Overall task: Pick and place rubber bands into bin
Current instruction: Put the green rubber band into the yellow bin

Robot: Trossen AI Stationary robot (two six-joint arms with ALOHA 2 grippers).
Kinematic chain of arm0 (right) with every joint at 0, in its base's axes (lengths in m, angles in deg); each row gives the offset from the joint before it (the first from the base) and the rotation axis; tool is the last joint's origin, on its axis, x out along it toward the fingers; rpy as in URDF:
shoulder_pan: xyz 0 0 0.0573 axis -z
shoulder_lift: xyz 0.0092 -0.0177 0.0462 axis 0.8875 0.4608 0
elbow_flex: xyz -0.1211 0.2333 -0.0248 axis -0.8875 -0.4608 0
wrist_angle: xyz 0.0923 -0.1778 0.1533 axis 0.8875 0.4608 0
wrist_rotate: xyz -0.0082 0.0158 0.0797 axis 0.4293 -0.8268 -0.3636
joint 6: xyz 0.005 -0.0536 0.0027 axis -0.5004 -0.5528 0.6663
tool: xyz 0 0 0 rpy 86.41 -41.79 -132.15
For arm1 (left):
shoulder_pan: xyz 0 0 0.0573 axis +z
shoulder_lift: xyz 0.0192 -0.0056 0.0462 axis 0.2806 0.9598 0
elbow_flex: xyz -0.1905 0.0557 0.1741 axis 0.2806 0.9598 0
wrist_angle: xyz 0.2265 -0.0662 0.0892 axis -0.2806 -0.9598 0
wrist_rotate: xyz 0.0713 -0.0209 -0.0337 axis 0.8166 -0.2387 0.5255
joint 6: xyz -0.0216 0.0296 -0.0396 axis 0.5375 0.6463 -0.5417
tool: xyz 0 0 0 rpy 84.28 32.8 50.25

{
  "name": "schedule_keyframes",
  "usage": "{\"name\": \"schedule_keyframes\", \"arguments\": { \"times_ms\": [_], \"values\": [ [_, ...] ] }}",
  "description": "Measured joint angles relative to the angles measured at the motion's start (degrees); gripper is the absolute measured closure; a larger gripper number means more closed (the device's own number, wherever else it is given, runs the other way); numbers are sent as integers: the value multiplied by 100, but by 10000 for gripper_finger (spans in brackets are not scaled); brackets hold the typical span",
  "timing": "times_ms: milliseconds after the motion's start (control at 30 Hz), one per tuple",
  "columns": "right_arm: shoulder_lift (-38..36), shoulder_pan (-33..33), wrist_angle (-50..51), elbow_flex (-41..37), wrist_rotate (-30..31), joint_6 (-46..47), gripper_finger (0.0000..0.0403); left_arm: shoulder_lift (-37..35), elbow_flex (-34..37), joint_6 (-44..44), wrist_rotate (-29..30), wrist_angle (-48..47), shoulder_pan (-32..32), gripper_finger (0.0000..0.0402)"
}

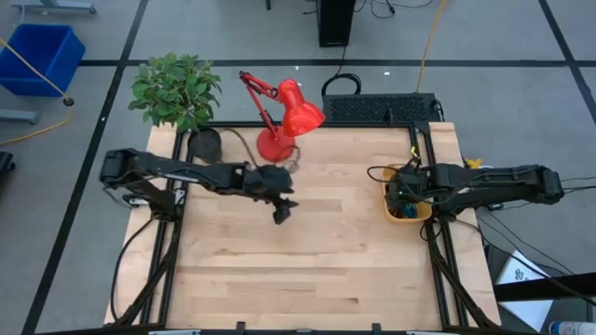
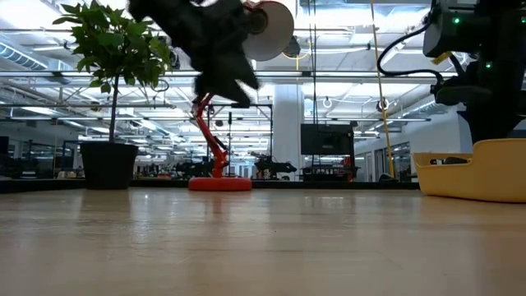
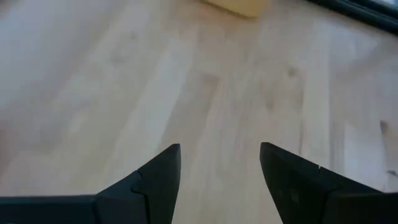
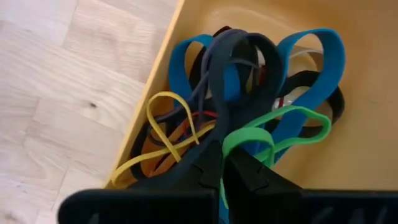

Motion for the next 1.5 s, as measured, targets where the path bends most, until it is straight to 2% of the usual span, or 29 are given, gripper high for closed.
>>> {"name": "schedule_keyframes", "arguments": {
  "times_ms": [367, 833, 1033, 1500],
  "values": [
    [-90, 9, -115, -7, -19, 18, 399, -2115, 2158, -210, 142, 1742, 185, 174],
    [-127, 9, -250, -7, -24, 49, 390, -4610, 4020, -167, 428, 2181, 174, 174],
    [-122, 9, -224, -7, -24, 51, 390, -5269, 4596, -197, 428, 2750, 174, 174],
    [-123, 9, -116, -7, -17, 95, 389, -6113, 5245, -236, 435, 2684, 174, 174]
  ]
}}
